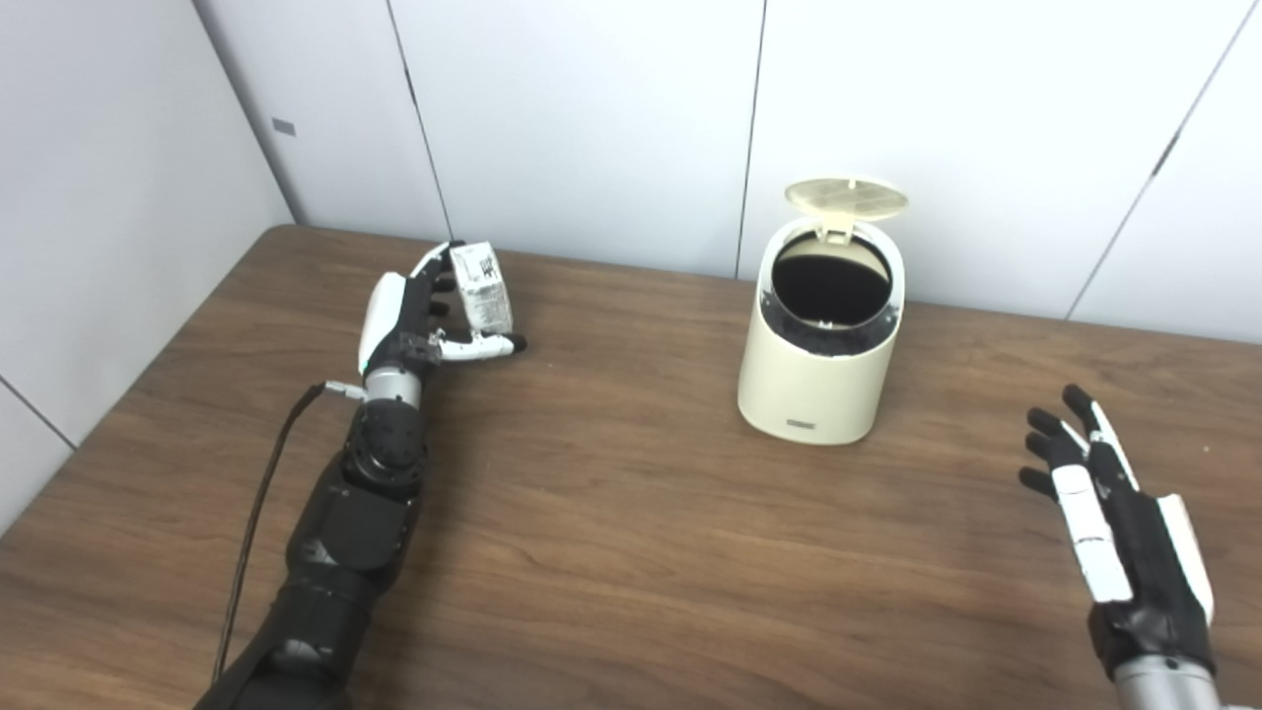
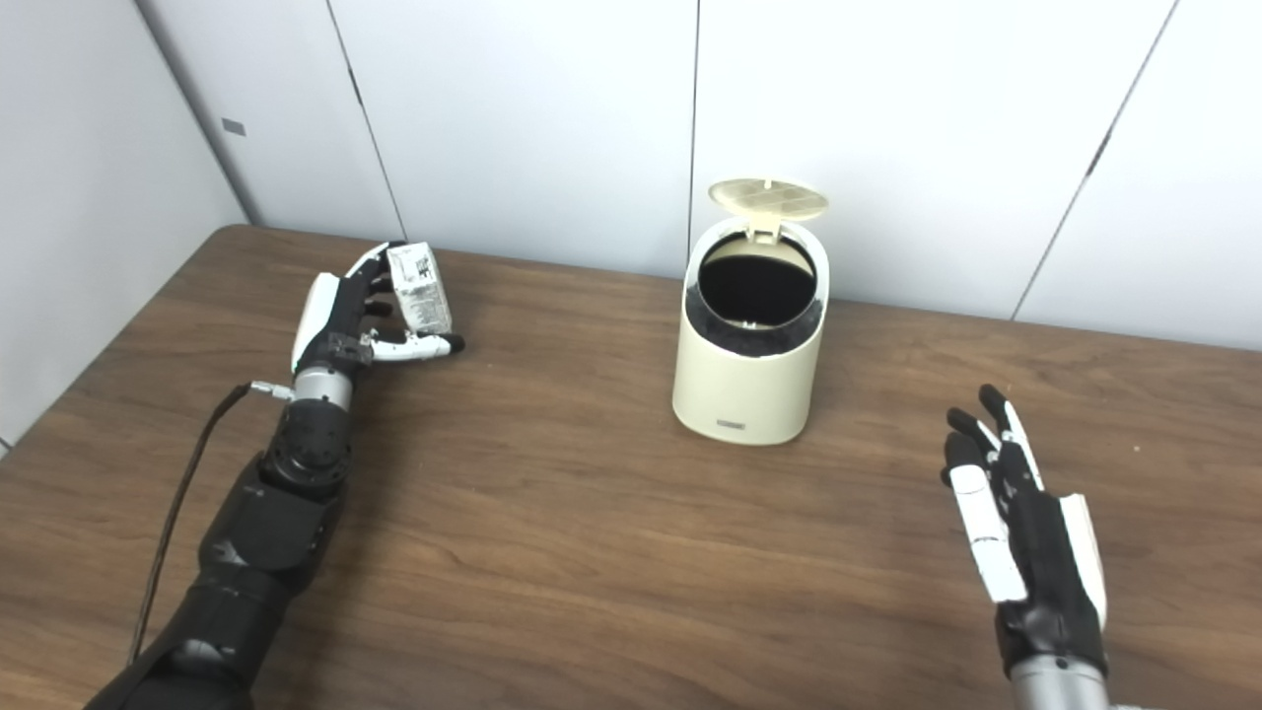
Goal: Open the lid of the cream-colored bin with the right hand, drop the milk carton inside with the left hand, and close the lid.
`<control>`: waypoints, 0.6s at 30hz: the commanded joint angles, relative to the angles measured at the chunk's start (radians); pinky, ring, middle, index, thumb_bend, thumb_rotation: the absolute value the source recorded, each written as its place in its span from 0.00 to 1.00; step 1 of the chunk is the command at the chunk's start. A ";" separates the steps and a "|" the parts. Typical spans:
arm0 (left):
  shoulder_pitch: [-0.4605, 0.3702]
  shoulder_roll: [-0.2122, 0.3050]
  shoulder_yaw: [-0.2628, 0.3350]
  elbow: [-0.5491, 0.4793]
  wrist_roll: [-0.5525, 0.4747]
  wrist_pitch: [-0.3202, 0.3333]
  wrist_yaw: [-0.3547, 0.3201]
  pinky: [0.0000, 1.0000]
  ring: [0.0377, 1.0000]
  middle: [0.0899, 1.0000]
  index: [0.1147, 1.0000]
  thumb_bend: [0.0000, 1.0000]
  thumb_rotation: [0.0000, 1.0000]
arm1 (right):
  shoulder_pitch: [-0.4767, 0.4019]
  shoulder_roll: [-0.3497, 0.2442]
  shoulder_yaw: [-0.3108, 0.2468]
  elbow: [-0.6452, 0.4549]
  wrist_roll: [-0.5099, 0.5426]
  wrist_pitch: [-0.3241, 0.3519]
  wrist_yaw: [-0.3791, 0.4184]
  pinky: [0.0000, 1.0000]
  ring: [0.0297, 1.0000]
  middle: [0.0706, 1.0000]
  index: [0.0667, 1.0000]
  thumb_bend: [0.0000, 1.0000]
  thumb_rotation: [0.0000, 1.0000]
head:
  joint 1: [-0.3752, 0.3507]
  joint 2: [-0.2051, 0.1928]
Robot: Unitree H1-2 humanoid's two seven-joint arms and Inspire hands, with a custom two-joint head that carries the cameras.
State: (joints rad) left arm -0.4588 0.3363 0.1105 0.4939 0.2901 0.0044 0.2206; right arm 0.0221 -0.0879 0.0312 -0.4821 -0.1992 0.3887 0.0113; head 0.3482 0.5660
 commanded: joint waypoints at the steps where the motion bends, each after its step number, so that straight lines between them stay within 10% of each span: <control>1: -0.050 0.016 0.018 -0.004 -0.017 -0.061 0.039 0.60 0.65 0.71 0.77 0.84 0.00 | -0.021 -0.003 -0.004 -0.015 -0.005 -0.037 -0.003 0.83 0.89 0.88 0.95 0.38 0.93 | 0.000 0.000; 7: -0.053 -0.002 0.032 -0.016 -0.009 -0.057 0.112 0.50 0.46 0.45 0.44 0.52 0.00 | -0.013 -0.003 0.000 -0.022 -0.017 -0.031 -0.003 0.81 0.88 0.86 0.94 0.39 0.96 | 0.003 0.002; 18: -0.054 -0.013 0.009 -0.019 0.004 -0.066 0.131 0.41 0.44 0.44 0.39 0.48 0.00 | -0.009 -0.010 -0.003 0.005 -0.031 -0.068 -0.010 0.84 0.87 0.83 0.91 0.42 1.00 | -0.030 0.010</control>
State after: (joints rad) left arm -0.4622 0.3051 0.1210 0.5014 0.2819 -0.0211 0.3323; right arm 0.0256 -0.0891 0.0318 -0.4678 -0.2230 0.3801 0.0083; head 0.3176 0.5752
